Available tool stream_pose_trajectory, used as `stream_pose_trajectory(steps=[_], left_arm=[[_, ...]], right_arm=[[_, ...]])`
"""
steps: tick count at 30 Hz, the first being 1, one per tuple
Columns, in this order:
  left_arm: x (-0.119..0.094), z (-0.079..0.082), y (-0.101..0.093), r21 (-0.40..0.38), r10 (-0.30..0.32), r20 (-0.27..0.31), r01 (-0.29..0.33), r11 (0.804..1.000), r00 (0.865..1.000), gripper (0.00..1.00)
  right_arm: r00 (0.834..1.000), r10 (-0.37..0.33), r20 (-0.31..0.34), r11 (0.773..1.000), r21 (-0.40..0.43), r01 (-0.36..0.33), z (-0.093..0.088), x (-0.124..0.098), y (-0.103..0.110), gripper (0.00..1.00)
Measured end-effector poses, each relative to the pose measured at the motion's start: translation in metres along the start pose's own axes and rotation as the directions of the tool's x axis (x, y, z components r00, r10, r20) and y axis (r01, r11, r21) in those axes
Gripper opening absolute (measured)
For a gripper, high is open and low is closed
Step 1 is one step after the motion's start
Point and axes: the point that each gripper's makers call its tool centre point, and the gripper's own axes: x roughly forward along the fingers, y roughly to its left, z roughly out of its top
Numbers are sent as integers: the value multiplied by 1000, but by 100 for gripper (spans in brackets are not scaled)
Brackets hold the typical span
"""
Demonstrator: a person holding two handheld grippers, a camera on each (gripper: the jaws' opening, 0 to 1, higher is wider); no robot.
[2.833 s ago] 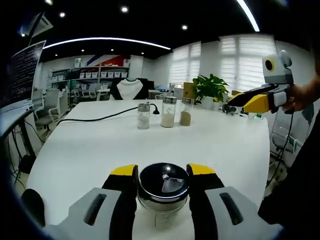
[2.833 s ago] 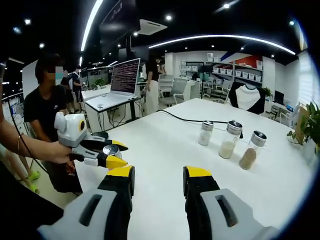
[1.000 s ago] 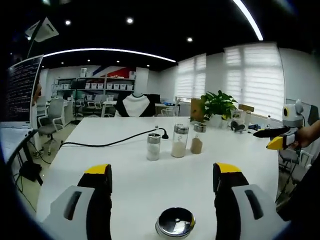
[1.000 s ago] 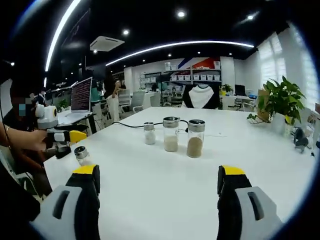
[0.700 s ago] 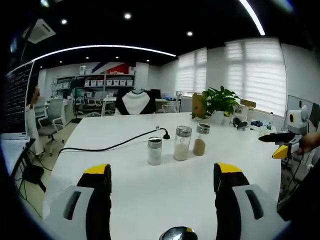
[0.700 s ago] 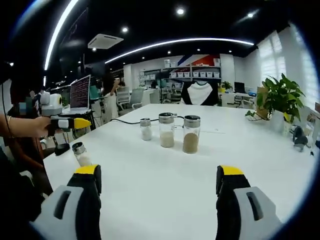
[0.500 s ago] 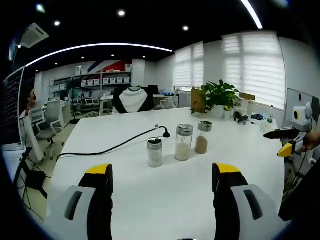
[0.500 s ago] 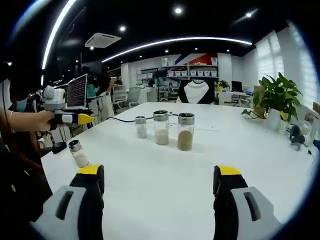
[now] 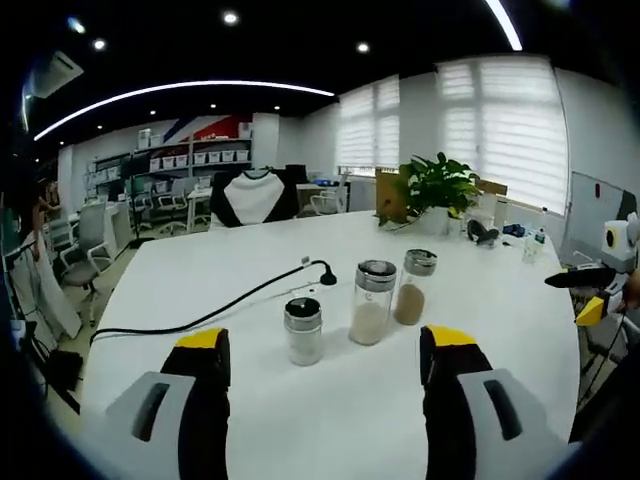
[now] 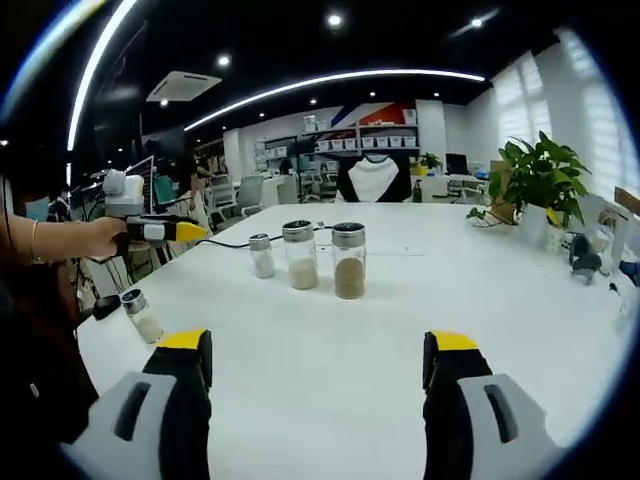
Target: Rotate the seasoning bottle until the label or dispensing opening points toward the visible target arrow and the bottle remains upright within the marked orientation range
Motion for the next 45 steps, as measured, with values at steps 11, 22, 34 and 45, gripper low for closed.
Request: stream_pose_trajectory(steps=[11, 22, 34, 45], left_arm=[[58, -2, 21, -17, -7, -40, 7, 1000, 999, 66], [113, -32, 24, -31, -26, -124, 22, 999, 992, 65], [136, -51, 29, -110, 30, -142, -46, 993, 989, 51], [143, -55, 29, -96, 46, -171, -63, 993, 984, 39]], right_arm=[[999, -35, 16, 998, 45, 34, 12, 6, -20, 82], [998, -60, -16, 997, 49, 61, 15, 23, -39, 79], [997, -62, -45, 995, 71, 65, 14, 38, -45, 74], [994, -91, -64, 989, 107, 98, 9, 38, -53, 71]])
